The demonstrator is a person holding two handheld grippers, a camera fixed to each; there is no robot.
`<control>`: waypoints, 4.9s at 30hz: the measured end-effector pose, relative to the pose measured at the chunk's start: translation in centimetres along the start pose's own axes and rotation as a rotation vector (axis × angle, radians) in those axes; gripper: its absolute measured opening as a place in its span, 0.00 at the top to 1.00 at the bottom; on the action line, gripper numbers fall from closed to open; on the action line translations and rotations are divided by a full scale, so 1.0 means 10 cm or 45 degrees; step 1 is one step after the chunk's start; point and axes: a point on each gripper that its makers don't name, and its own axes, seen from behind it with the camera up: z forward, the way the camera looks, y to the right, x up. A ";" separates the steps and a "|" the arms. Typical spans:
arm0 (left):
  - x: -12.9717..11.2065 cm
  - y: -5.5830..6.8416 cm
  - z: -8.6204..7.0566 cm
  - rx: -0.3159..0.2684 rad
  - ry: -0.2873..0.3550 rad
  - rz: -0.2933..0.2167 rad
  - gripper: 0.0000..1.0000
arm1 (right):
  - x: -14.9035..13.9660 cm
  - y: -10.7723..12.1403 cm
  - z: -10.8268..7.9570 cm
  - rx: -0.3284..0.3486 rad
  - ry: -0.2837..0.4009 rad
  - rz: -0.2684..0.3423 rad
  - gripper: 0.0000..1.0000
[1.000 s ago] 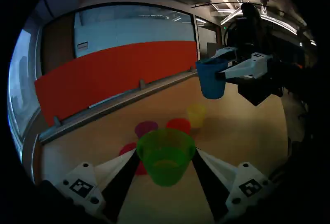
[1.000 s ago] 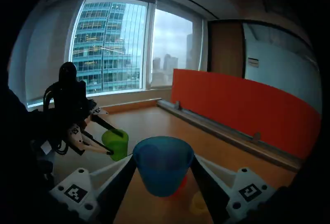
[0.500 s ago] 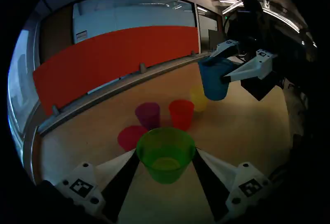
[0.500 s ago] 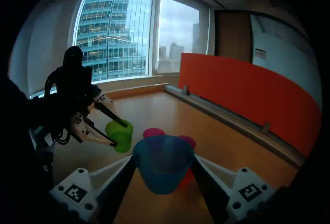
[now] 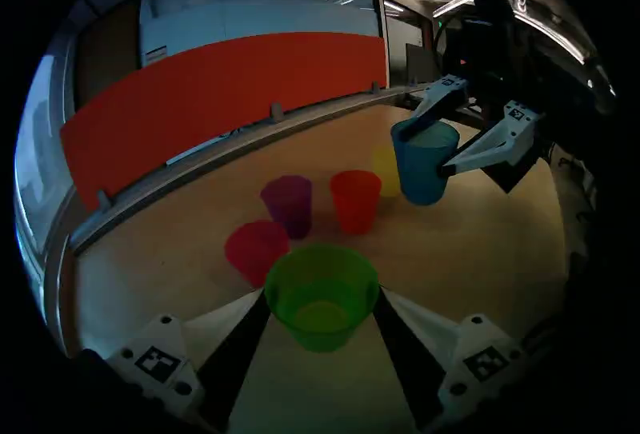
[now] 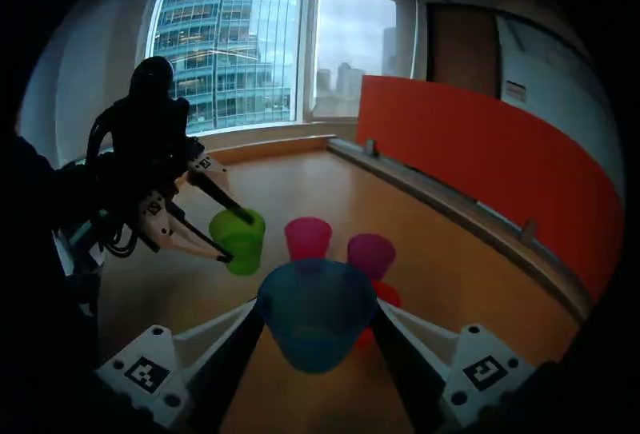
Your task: Pour water
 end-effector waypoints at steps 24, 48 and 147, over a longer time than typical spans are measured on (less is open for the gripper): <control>-0.27 0.04 0.23 -0.053 -0.107 -0.009 0.13 | -0.50 -0.05 0.20 0.025 -0.142 -0.012 0.08; -0.44 0.03 0.24 -0.094 -0.113 -0.091 0.12 | -0.57 -0.05 0.31 0.018 -0.162 -0.025 0.08; -0.67 -0.07 -0.51 0.118 -0.067 -0.173 0.02 | -1.27 0.03 -0.58 -0.225 -0.175 0.085 0.00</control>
